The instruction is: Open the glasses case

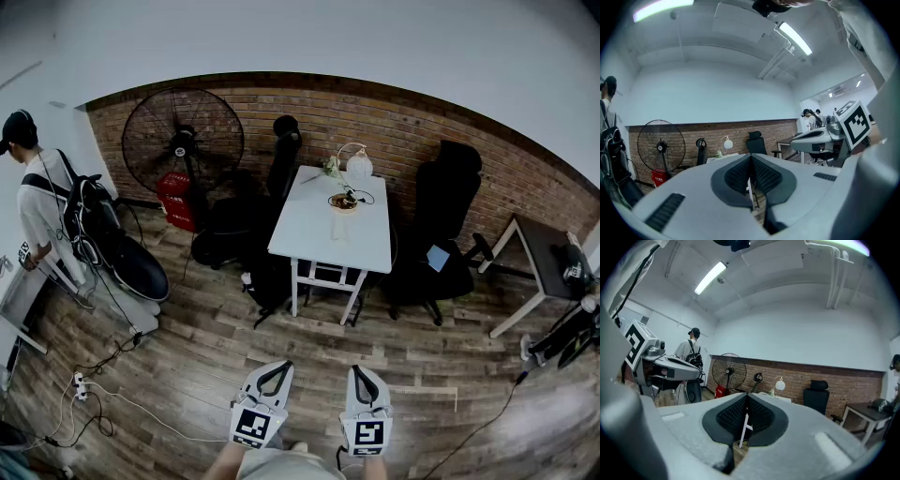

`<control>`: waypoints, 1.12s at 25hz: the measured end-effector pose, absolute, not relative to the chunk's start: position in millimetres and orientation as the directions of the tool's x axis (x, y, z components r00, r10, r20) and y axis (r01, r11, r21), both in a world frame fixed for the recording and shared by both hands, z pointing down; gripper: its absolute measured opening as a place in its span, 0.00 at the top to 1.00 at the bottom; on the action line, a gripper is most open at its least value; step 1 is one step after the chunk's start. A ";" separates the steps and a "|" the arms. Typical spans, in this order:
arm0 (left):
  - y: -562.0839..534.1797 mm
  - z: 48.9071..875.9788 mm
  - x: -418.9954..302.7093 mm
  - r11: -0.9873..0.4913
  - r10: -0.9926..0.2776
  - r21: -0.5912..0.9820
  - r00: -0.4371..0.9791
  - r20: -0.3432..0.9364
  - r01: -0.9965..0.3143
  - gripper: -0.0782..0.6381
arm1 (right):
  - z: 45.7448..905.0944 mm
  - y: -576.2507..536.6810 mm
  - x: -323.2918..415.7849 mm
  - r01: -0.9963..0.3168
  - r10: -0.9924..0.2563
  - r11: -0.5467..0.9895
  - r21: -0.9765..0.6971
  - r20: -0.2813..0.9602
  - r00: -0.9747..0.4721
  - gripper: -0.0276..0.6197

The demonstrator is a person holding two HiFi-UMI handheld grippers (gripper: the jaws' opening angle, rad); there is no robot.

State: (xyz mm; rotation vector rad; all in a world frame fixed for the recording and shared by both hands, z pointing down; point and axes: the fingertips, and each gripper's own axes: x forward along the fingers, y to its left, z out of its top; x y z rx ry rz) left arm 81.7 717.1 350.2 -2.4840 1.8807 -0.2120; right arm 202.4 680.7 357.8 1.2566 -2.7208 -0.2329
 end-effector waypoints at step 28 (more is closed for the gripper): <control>600.6 357.5 57.6 -0.325 -0.944 -0.090 0.316 0.098 -0.942 0.89 | 366.7 572.6 161.9 -0.733 -0.761 0.648 0.207 0.148 -0.631 0.95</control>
